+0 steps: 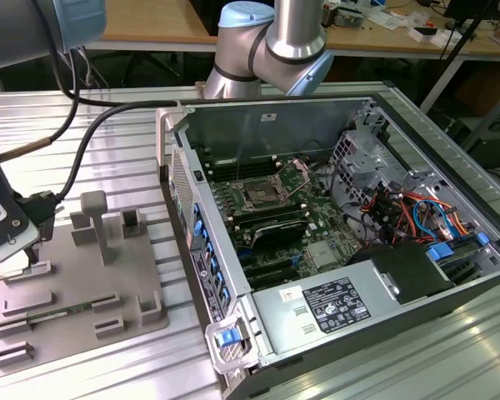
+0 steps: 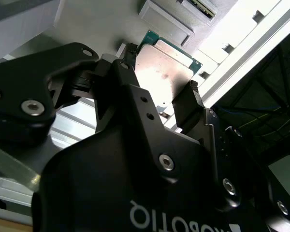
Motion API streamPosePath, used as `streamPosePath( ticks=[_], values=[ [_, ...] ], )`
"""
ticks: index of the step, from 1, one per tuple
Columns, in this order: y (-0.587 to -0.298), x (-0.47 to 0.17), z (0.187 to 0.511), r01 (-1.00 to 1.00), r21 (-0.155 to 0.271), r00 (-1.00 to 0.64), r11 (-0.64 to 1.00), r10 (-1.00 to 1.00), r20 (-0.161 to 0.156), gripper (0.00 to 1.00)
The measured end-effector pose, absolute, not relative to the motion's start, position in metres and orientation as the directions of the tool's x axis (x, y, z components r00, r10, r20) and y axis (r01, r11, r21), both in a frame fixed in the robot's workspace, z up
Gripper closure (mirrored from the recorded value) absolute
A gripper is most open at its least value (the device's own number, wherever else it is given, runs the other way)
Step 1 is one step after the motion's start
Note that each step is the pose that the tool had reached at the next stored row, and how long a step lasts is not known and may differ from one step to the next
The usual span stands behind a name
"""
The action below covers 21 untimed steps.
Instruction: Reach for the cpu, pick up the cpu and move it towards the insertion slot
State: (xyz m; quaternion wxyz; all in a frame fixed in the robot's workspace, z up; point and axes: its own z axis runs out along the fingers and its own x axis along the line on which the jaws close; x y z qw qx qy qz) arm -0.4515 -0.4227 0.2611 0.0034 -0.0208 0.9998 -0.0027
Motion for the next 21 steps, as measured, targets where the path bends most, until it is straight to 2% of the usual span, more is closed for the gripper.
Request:
streamPosePath(
  ticks=[21],
  values=[
    [-0.4227, -0.4515, 0.2710, -0.042, -0.005, -0.999, 0.999, -0.042, -0.007, 0.45]
  ],
)
